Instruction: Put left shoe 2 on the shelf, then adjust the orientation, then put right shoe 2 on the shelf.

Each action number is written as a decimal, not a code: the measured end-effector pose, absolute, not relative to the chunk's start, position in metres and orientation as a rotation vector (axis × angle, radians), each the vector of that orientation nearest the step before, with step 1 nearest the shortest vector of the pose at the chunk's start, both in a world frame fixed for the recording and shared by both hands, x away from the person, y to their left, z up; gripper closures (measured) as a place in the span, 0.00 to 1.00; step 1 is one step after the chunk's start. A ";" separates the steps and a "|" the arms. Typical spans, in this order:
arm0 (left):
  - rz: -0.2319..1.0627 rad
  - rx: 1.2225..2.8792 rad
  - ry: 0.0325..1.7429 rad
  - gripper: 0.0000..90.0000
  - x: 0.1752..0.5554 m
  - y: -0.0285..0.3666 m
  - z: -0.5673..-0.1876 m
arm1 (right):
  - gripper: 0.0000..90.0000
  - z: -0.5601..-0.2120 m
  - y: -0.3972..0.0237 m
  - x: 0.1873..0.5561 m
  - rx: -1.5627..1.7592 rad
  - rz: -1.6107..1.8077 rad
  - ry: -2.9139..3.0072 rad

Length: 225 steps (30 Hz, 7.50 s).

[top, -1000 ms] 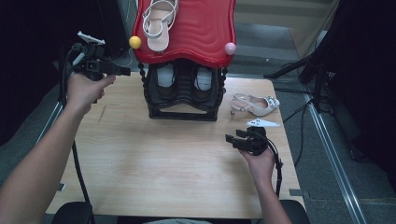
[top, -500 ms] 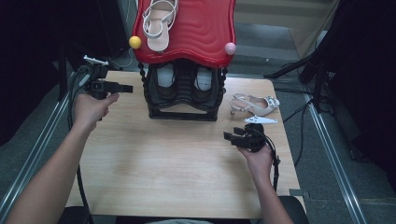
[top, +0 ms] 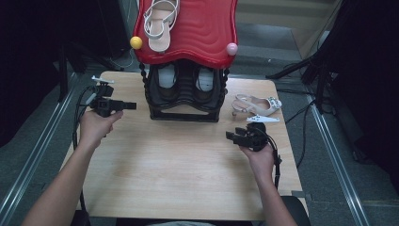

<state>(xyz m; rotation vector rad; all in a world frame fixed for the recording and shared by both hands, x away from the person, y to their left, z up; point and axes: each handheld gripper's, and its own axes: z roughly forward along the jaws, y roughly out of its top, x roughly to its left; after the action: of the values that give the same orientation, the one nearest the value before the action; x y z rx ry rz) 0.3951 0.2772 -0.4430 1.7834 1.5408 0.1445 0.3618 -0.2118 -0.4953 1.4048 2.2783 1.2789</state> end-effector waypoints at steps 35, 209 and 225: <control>0.145 1.850 1.497 0.54 0.365 0.269 -0.488 | 0.79 -0.494 -0.237 0.383 1.541 1.189 2.208; 0.073 1.928 1.400 0.53 0.380 0.251 -0.504 | 0.84 -0.488 -0.259 0.473 1.849 0.848 2.003; 0.069 1.935 1.397 0.53 0.380 0.251 -0.504 | 0.94 -0.489 -0.262 0.476 1.873 0.856 2.030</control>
<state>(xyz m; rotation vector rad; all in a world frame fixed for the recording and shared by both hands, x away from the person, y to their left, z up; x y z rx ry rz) 0.3802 0.2510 -0.5045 1.9355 1.3969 0.0686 0.4761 -0.2618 -0.4894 1.8734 2.0295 0.8560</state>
